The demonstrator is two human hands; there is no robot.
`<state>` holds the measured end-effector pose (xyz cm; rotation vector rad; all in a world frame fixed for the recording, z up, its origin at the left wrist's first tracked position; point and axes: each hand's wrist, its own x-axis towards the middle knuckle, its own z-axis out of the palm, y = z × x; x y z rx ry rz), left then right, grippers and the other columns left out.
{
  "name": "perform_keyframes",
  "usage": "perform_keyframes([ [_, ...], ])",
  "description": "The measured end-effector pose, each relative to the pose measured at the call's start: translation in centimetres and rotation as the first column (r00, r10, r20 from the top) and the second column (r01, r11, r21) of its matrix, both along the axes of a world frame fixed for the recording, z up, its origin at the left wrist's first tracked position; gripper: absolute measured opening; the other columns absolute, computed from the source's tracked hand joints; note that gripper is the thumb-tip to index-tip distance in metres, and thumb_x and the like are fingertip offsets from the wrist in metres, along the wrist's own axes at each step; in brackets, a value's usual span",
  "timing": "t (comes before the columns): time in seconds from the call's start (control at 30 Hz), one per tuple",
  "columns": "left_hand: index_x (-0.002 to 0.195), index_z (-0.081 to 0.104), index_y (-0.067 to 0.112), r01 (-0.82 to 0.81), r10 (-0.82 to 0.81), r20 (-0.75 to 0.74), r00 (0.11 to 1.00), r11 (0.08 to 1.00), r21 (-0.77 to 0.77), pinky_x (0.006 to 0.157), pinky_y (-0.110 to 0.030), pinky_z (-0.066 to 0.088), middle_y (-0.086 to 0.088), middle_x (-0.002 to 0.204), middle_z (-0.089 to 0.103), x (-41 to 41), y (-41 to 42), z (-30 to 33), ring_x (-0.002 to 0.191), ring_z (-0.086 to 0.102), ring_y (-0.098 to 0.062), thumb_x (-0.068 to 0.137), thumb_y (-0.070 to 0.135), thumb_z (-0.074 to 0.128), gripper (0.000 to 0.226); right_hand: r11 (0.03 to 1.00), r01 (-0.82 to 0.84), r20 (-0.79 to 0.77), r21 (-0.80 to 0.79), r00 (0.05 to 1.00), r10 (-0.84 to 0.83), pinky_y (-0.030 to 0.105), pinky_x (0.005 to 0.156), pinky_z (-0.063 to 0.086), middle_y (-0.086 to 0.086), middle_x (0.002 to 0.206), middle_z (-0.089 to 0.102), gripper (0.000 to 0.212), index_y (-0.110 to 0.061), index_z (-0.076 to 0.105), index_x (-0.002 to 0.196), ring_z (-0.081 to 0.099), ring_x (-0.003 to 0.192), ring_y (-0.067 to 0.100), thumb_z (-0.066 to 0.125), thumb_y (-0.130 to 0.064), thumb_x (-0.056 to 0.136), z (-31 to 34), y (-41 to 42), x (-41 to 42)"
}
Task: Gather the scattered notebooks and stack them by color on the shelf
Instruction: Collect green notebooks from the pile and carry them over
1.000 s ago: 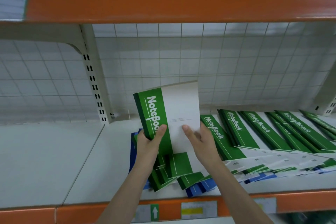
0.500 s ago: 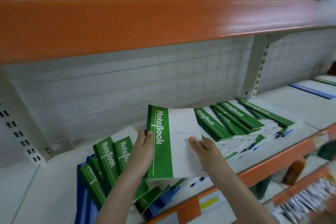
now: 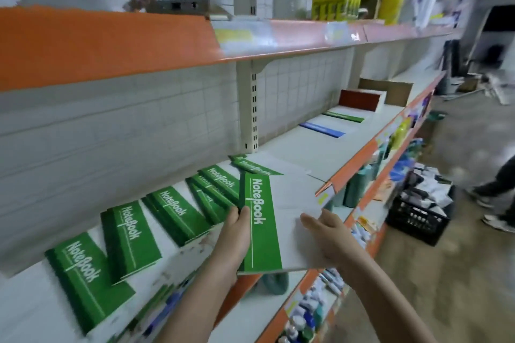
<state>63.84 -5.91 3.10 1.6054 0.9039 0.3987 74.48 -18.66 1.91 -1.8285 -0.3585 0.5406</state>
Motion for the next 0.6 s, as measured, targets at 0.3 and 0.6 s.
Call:
perform_keyframes([
  [0.3,0.114,0.055,0.015,0.192,-0.192,0.019,0.981,0.978,-0.077,0.086,-0.042,0.053,-0.009,0.1,0.065,14.5,-8.6,-1.7,0.092,0.064,-0.026,0.102,0.03,0.034,0.029,0.985,0.173,-0.017,0.007,0.985,-0.173,0.023,0.055,0.041,0.007,0.077,0.059,0.016,-0.003,0.059,0.094,0.054,0.067,0.016,0.05,-0.017,0.094,-1.4,-10.3,11.2],
  [0.6,0.101,0.042,0.017,0.283,-0.277,0.056,0.959,0.941,-0.187,0.1,-0.047,0.045,-0.012,0.116,0.058,24.5,-15.1,-3.7,0.11,0.057,-0.032,0.103,0.021,0.035,0.008,0.962,0.26,-0.083,0.087,0.964,-0.253,0.018,0.053,0.048,0.004,0.089,0.067,0.01,-0.012,0.059,0.103,0.061,0.073,0.015,0.052,-0.015,0.096,-3.9,-17.8,19.5],
])
